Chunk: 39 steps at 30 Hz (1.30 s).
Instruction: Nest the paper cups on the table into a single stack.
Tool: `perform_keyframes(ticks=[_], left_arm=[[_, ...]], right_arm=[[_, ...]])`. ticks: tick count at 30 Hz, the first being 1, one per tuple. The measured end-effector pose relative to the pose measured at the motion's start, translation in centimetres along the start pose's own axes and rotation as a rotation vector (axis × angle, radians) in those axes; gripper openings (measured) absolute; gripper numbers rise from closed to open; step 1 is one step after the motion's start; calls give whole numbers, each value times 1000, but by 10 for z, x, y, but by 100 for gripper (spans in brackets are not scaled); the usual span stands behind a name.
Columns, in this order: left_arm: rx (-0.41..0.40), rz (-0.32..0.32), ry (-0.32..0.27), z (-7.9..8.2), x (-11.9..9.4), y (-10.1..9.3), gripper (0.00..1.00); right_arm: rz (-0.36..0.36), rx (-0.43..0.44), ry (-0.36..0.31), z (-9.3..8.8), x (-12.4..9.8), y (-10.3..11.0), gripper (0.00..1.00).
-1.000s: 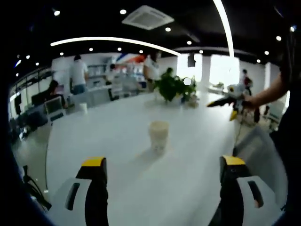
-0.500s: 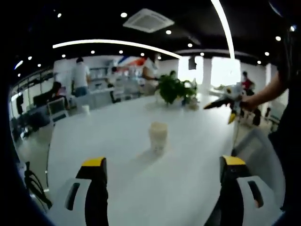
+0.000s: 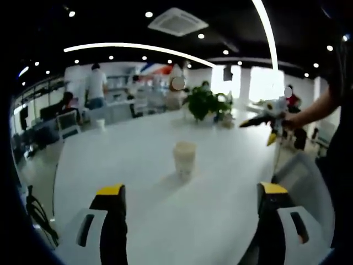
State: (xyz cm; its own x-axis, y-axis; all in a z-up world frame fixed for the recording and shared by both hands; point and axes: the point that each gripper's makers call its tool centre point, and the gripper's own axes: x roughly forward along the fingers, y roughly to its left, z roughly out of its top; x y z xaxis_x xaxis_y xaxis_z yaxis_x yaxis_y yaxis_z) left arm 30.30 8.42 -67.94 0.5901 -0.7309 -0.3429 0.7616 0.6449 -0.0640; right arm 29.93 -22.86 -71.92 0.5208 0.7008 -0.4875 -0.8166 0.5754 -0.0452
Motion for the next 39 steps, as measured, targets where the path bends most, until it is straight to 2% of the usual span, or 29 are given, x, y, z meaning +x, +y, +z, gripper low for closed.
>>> perform_keyframes(ticks=[19,33,39], left_arm=[[9,-6,3,6,5,5,96],[-1,-15,16,1,5,5,94],[-2,-15,14,4,6,4,94]], right_arm=[[-13,6,-9,3,-1,-2,95],[-17,9,-5,1,-2,0,95],[-14,9,-1,1,-1,1,94]])
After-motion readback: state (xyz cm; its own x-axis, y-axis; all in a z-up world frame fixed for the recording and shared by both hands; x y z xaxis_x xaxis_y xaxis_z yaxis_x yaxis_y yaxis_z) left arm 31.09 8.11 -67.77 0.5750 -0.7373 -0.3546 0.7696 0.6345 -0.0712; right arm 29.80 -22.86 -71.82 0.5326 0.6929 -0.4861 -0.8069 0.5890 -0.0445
